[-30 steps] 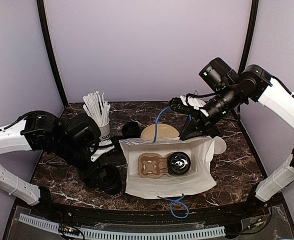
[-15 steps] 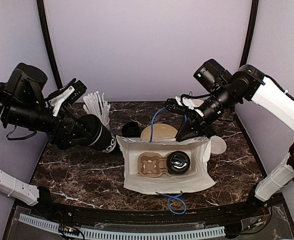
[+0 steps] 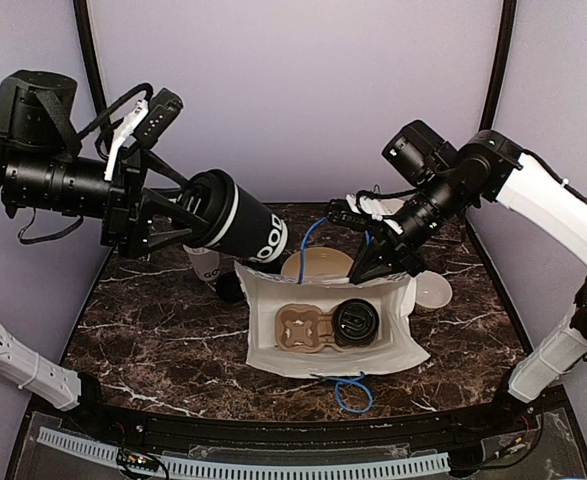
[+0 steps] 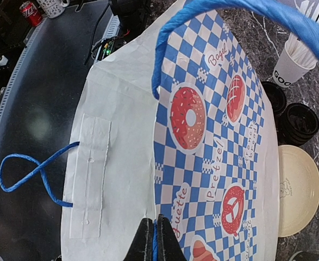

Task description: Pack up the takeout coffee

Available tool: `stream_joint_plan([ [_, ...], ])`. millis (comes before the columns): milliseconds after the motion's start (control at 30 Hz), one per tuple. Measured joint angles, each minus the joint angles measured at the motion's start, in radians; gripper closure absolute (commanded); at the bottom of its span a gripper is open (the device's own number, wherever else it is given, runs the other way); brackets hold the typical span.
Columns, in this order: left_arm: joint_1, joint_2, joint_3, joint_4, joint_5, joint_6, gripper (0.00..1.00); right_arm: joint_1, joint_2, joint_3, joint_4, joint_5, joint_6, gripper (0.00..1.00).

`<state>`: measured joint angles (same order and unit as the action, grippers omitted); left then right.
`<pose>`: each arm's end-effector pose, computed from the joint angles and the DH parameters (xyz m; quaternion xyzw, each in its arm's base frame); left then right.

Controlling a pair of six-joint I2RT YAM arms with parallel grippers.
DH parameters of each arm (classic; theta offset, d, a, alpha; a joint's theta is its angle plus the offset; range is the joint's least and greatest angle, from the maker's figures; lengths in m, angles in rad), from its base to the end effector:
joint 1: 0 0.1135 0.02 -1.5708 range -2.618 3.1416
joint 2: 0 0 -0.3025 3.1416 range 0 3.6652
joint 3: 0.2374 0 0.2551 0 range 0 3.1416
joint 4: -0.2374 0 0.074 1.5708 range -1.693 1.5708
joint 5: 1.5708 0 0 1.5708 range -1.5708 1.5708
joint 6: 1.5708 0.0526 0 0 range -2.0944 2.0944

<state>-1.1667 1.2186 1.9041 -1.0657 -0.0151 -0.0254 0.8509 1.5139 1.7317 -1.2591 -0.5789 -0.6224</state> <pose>0.0743 -0.1718 0.5539 0.4437 0.6991 -0.3096 0.4676 0.1706 0.2382 0.4258 -0.6767 0.6350 0.3023 0.2177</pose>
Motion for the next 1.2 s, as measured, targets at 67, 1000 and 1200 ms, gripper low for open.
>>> stream_joint_plan([
  [67,-0.008,0.029,-0.002,0.022,0.046,0.027,0.51,-0.002,0.001,0.000,0.000,-0.001,0.000,1.00],
  [1000,-0.337,0.555,0.107,-0.128,-0.241,0.253,0.54,-0.003,-0.044,-0.080,-0.005,-0.153,0.029,1.00],
  [1200,-0.374,0.587,0.050,-0.127,-0.402,0.269,0.54,-0.003,-0.061,-0.104,-0.005,-0.203,0.043,1.00],
])
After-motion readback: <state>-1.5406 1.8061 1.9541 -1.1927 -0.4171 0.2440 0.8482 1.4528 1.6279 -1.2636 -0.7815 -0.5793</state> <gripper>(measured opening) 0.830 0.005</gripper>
